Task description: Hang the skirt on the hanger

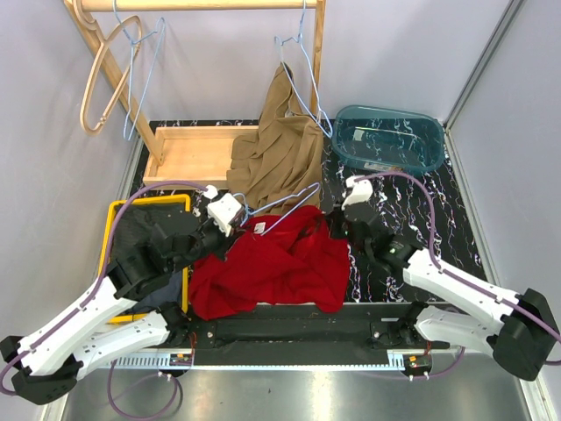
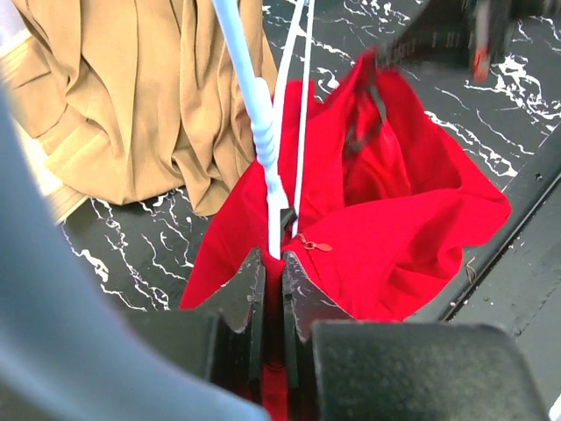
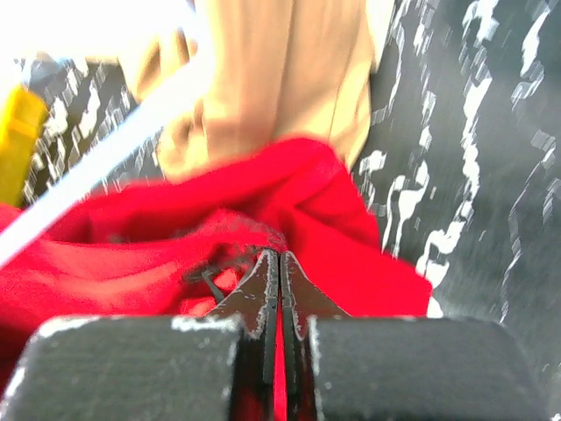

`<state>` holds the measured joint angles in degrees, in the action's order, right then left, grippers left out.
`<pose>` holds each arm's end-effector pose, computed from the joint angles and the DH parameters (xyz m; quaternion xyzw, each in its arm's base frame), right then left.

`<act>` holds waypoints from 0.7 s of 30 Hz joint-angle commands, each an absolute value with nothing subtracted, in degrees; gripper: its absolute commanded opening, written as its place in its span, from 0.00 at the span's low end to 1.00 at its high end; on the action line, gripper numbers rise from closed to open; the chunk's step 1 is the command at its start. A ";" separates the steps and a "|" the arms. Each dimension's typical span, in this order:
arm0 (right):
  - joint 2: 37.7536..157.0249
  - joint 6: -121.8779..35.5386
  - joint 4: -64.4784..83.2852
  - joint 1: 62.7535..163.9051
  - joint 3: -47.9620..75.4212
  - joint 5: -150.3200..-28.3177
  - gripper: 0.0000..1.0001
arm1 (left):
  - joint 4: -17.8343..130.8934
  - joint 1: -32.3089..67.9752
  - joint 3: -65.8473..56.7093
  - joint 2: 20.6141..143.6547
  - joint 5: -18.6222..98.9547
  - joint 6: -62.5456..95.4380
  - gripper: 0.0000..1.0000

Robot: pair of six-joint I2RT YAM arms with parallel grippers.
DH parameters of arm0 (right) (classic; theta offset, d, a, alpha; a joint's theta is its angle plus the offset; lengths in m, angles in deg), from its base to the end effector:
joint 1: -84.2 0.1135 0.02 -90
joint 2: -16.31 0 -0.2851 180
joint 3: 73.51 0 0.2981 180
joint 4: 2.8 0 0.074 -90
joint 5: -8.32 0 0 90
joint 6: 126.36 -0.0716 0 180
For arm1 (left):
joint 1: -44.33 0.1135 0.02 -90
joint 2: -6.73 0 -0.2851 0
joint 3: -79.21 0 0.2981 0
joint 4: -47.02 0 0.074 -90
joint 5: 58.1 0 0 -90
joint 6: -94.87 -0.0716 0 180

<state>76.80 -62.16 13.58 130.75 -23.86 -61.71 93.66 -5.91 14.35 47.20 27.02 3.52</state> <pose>0.2227 0.1995 0.2409 -0.0626 0.8432 0.1833 0.5014 0.1384 -0.1569 0.3666 0.3396 0.7572 -0.1983 0.5216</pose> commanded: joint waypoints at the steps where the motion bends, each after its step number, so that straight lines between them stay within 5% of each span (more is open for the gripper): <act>1: 76.42 -57.63 12.93 126.84 -16.30 -57.86 0.00 | 91.07 -5.85 14.25 46.19 27.07 3.90 0.00; 13: 85.12 -57.01 12.85 119.01 -7.94 -62.34 0.00 | 90.19 -5.85 16.53 43.91 34.10 2.58 0.00; 21: 80.21 -56.92 16.62 118.39 -4.25 -62.26 0.00 | 91.50 -5.94 16.89 46.10 28.39 3.46 0.00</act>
